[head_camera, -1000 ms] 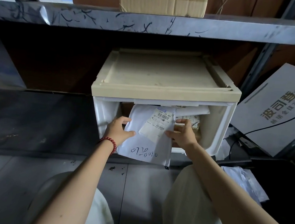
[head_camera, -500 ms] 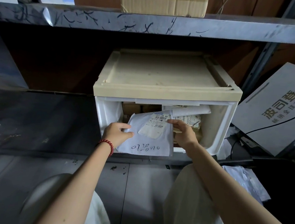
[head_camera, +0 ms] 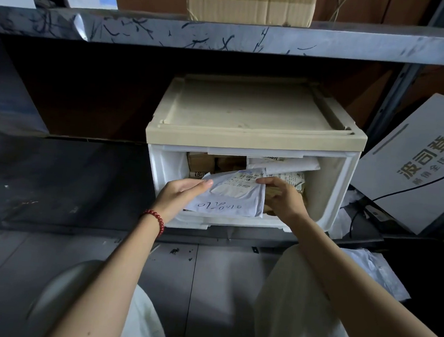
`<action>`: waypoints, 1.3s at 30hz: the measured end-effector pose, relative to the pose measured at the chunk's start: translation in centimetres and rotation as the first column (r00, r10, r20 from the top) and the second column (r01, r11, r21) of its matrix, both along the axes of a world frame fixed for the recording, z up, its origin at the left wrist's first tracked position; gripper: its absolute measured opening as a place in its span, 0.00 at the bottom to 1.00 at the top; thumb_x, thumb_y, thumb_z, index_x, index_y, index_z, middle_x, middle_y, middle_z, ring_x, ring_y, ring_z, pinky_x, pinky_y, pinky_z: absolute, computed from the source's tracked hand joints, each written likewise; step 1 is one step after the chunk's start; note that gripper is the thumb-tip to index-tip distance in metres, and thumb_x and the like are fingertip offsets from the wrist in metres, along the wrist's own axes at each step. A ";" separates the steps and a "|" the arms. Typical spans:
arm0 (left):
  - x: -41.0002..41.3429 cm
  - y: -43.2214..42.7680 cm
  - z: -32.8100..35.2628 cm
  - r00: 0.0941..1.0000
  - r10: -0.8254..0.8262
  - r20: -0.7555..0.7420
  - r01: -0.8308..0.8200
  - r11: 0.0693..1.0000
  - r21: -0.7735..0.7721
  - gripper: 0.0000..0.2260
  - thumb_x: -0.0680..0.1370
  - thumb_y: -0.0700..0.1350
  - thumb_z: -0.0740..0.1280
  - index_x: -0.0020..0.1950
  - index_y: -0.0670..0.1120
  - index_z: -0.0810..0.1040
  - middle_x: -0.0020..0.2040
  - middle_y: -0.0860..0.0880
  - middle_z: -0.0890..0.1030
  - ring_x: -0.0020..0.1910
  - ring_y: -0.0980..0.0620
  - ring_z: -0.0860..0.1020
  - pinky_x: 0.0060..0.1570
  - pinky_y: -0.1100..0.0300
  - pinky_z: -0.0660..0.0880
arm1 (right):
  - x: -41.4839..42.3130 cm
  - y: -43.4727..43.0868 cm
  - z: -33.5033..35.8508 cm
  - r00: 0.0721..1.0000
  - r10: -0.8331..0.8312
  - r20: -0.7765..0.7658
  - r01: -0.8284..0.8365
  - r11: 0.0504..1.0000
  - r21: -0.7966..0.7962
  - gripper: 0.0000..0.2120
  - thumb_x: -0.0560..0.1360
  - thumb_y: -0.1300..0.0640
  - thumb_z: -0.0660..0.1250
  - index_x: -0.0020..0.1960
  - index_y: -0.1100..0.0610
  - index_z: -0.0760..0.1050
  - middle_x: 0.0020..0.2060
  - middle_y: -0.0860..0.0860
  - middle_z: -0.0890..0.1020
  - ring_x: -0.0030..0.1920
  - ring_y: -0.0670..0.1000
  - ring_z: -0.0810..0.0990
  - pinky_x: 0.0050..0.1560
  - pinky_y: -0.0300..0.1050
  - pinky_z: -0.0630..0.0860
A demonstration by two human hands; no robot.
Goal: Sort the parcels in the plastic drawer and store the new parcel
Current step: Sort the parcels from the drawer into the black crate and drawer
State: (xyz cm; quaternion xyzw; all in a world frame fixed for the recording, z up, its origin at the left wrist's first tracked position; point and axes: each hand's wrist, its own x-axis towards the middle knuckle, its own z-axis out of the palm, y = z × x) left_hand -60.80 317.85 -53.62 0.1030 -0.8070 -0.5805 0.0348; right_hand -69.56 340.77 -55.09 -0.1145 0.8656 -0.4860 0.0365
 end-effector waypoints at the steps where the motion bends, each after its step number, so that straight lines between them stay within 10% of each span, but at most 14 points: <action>1: 0.2 0.0 0.1 0.999 -0.034 -0.016 0.034 0.999 0.006 0.13 0.73 0.58 0.68 0.55 0.54 0.80 0.54 0.60 0.80 0.56 0.64 0.75 0.46 0.75 0.68 | 0.0 0.1 0.0 1.000 -0.001 -0.017 0.001 1.000 0.006 0.17 0.72 0.67 0.70 0.57 0.52 0.79 0.53 0.54 0.80 0.46 0.50 0.82 0.42 0.43 0.81; 6: 1.1 -0.5 0.5 0.989 -0.132 -0.073 0.129 0.991 -0.035 0.26 0.61 0.68 0.70 0.55 0.57 0.80 0.60 0.58 0.79 0.64 0.60 0.73 0.62 0.63 0.69 | 0.5 0.6 0.5 0.994 -0.024 -0.108 0.027 0.999 0.032 0.13 0.72 0.60 0.73 0.56 0.51 0.81 0.55 0.51 0.70 0.44 0.51 0.80 0.50 0.41 0.79; 11: 2.0 -0.2 1.6 0.981 -0.172 -0.088 0.169 0.985 -0.042 0.30 0.58 0.68 0.70 0.56 0.57 0.79 0.57 0.62 0.78 0.58 0.68 0.71 0.51 0.73 0.65 | 1.4 1.2 1.2 0.991 -0.022 -0.129 0.027 0.999 0.039 0.10 0.71 0.52 0.75 0.51 0.45 0.79 0.59 0.52 0.72 0.50 0.51 0.79 0.54 0.43 0.76; 18: 2.5 0.5 1.8 0.987 -0.119 -0.107 0.118 0.993 -0.012 0.25 0.60 0.61 0.79 0.51 0.50 0.84 0.50 0.51 0.85 0.54 0.54 0.81 0.59 0.57 0.75 | 2.4 1.5 2.2 0.986 -0.091 -0.142 0.090 0.996 -0.012 0.11 0.70 0.45 0.74 0.45 0.50 0.78 0.53 0.49 0.74 0.49 0.51 0.78 0.47 0.36 0.68; 22: 2.1 0.9 1.2 0.991 0.014 -0.132 -0.034 0.989 -0.144 0.06 0.71 0.47 0.76 0.45 0.48 0.83 0.40 0.49 0.85 0.43 0.51 0.83 0.46 0.54 0.80 | 2.9 1.6 2.6 0.989 -0.069 -0.128 0.063 0.997 -0.045 0.10 0.71 0.47 0.74 0.42 0.53 0.77 0.47 0.50 0.79 0.44 0.47 0.79 0.38 0.28 0.68; 25: 1.7 1.1 1.2 0.979 0.125 -0.163 -0.164 0.955 -0.247 0.10 0.73 0.47 0.74 0.39 0.42 0.79 0.30 0.51 0.81 0.31 0.51 0.79 0.36 0.55 0.78 | 3.0 1.7 2.5 0.994 -0.043 -0.095 0.036 0.996 -0.079 0.10 0.73 0.50 0.73 0.41 0.56 0.76 0.37 0.44 0.79 0.38 0.41 0.77 0.33 0.25 0.68; 30: 1.3 2.7 2.2 0.952 0.168 -0.255 -0.224 0.952 -0.207 0.14 0.72 0.46 0.73 0.47 0.36 0.78 0.43 0.39 0.83 0.41 0.43 0.80 0.42 0.53 0.76 | 2.9 1.7 2.4 0.995 -0.069 -0.075 0.057 0.987 -0.151 0.11 0.75 0.51 0.70 0.41 0.56 0.73 0.37 0.45 0.76 0.37 0.42 0.74 0.34 0.31 0.70; 34: 0.9 4.8 2.8 0.954 0.120 -0.276 -0.163 0.977 -0.138 0.07 0.73 0.46 0.73 0.45 0.44 0.80 0.43 0.48 0.84 0.45 0.49 0.82 0.48 0.51 0.78 | 3.1 3.2 2.8 0.991 -0.130 -0.036 0.109 0.930 -0.352 0.10 0.75 0.54 0.71 0.38 0.52 0.72 0.36 0.51 0.77 0.38 0.49 0.76 0.40 0.46 0.73; 39: 0.0 8.5 2.4 0.966 -0.055 -0.252 0.037 0.996 -0.076 0.07 0.73 0.43 0.73 0.50 0.47 0.80 0.48 0.52 0.84 0.49 0.55 0.82 0.50 0.58 0.79 | 4.4 8.5 4.0 0.986 -0.161 -0.045 0.127 0.895 -0.427 0.07 0.75 0.59 0.71 0.41 0.56 0.74 0.36 0.50 0.80 0.32 0.43 0.79 0.32 0.35 0.75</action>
